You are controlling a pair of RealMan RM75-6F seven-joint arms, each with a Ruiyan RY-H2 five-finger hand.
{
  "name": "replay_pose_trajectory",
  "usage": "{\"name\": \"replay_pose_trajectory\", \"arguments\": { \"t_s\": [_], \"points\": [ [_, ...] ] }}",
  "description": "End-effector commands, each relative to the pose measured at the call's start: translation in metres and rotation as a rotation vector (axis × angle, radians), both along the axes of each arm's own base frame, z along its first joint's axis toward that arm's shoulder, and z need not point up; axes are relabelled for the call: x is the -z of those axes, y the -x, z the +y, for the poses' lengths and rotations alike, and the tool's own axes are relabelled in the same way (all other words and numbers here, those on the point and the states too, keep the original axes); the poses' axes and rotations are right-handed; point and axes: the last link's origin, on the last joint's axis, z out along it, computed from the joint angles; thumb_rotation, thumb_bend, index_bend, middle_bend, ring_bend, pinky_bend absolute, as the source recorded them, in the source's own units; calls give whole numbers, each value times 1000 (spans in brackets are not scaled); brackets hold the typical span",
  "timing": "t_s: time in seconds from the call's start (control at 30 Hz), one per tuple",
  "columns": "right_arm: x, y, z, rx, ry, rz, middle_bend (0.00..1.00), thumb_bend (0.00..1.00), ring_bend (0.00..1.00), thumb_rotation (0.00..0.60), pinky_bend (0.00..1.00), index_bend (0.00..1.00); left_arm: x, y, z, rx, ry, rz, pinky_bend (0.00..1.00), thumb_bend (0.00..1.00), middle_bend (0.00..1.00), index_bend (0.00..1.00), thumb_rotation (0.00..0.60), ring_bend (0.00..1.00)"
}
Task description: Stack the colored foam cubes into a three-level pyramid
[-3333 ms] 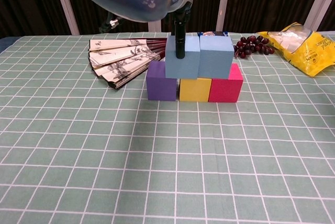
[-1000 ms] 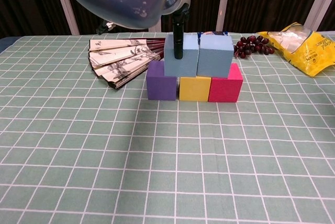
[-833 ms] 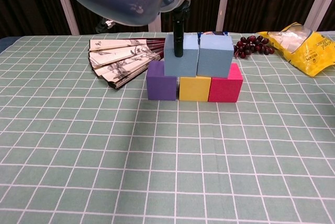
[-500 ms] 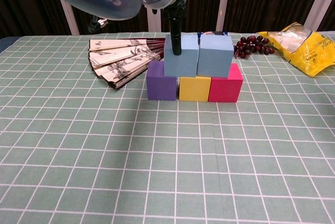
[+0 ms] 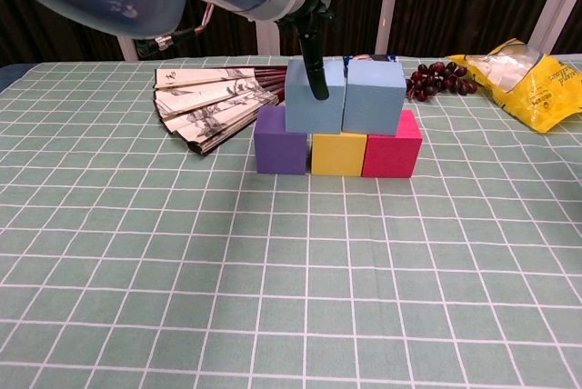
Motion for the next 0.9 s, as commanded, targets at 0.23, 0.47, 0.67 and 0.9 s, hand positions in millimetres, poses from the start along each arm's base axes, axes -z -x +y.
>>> {"name": "replay_pose_trajectory", "arguments": {
  "t_s": [0.23, 0.47, 0.67, 0.9],
  "points": [
    [1, 0, 0, 1, -3, -1, 0, 379, 0, 600, 0, 0, 8, -7, -2, 57, 35, -24, 19, 96, 139, 0, 600, 78],
    [1, 1, 0, 1, -5, -1, 0, 378, 0, 600, 0, 0, 18, -15, -4, 82, 55, -24, 19, 96, 159, 0, 600, 78],
    [0, 1, -1, 3, -3, -4, 0, 379, 0, 600, 0, 0, 21, -17, -4, 85, 55, -16, 19, 96, 176, 0, 600, 78],
    [1, 1, -1, 3, -6, -3, 0, 378, 0, 600, 0, 0, 23, -17, -2, 83, 56, -16, 19, 96, 177, 0, 600, 78]
  ]
}}
